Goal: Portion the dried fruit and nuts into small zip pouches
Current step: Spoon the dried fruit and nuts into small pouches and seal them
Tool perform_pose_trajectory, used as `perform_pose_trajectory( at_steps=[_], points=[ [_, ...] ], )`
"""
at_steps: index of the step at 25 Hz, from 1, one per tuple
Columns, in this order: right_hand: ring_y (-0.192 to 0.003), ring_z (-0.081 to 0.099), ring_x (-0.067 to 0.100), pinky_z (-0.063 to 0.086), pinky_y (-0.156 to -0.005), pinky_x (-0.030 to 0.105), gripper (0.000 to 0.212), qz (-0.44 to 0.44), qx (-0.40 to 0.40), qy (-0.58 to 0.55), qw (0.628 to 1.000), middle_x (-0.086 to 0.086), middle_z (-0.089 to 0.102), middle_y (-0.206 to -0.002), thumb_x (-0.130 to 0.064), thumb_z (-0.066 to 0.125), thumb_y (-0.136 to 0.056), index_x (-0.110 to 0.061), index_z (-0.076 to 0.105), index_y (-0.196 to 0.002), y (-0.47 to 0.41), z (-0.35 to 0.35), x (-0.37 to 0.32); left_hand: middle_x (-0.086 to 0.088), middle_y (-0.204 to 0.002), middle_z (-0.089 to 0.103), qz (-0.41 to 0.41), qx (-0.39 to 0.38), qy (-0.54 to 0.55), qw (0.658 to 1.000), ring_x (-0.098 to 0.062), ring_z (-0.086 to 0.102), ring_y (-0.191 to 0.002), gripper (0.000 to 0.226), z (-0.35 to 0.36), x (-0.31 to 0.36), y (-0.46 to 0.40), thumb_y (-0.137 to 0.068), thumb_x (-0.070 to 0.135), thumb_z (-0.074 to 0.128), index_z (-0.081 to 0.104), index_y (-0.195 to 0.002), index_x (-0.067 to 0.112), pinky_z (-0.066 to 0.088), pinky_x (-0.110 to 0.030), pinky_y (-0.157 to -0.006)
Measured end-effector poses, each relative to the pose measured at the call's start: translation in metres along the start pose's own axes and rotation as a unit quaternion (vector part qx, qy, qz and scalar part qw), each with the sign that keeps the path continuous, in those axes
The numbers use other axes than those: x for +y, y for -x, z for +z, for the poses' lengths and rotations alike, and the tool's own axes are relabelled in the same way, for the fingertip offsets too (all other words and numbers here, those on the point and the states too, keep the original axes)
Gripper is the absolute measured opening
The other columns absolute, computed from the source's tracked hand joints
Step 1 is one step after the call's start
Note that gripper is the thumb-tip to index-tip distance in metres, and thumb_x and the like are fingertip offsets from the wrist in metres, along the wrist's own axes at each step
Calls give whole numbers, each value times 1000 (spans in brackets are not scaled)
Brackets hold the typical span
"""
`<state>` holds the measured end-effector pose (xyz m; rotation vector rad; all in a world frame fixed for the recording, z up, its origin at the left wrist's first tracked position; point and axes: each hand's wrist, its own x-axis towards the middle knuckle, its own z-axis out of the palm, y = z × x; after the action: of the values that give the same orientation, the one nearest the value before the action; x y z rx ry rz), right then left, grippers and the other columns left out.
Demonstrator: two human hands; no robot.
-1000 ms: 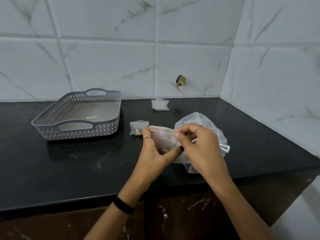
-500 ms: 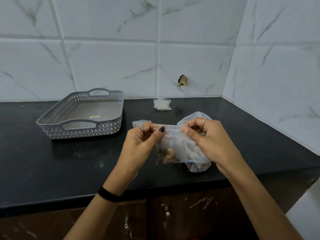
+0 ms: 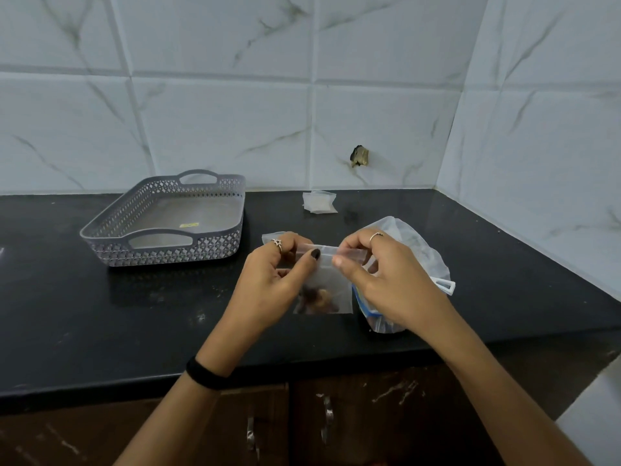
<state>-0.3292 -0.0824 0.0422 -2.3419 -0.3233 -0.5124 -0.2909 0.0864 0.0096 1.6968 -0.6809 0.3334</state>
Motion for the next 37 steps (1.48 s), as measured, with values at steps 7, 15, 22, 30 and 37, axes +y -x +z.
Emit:
perform_pose_trajectory(
  at_steps=[7, 15, 22, 30, 37],
  points=[
    [-73, 53, -4, 36, -62, 5, 6, 5, 18, -72, 997, -11, 60, -79, -15, 62, -88, -16, 63, -82, -1, 6, -3, 1, -79, 69, -25, -14, 57, 998, -9, 66, -77, 9, -1, 0, 4, -92, 14, 60, 67, -87, 13, 52, -22, -66],
    [-57, 51, -4, 38, -54, 8, 9, 41, -19, -134, 990, -12, 58, -67, -20, 62, -88, -17, 63, -79, 4, 13, -4, -9, -75, 60, -73, 0, 150, 986, -18, 57, -72, 10, 3, -3, 13, -82, 13, 60, 65, -79, 5, 45, -29, -64],
    [-65, 60, -1, 51, -64, 18, 6, 145, -17, -270, 952, -1, 68, -76, -25, 63, -88, -21, 65, -83, 14, 35, -1, -5, -78, 63, -118, 34, 192, 974, -14, 61, -75, 10, -4, -8, 29, -82, 16, 59, 63, -79, 7, 50, -23, -59],
    [-64, 53, 6, 46, -67, 23, 16, 170, 15, -373, 912, -3, 59, -65, -14, 66, -86, -13, 61, -71, 7, 51, -4, -20, -90, 70, -185, 6, 195, 963, -30, 69, -83, 31, -17, -13, 44, -80, 27, 63, 68, -99, 3, 58, -44, -76],
    [-90, 70, 17, 55, -83, 36, 20, 236, -88, -426, 869, 0, 74, -89, -31, 65, -86, -15, 65, -98, -2, 74, -3, -5, -67, 69, -178, 78, 165, 967, -12, 66, -58, 11, -24, -27, 28, -92, 10, 57, 66, -92, 4, 54, -24, -51]
  ],
)
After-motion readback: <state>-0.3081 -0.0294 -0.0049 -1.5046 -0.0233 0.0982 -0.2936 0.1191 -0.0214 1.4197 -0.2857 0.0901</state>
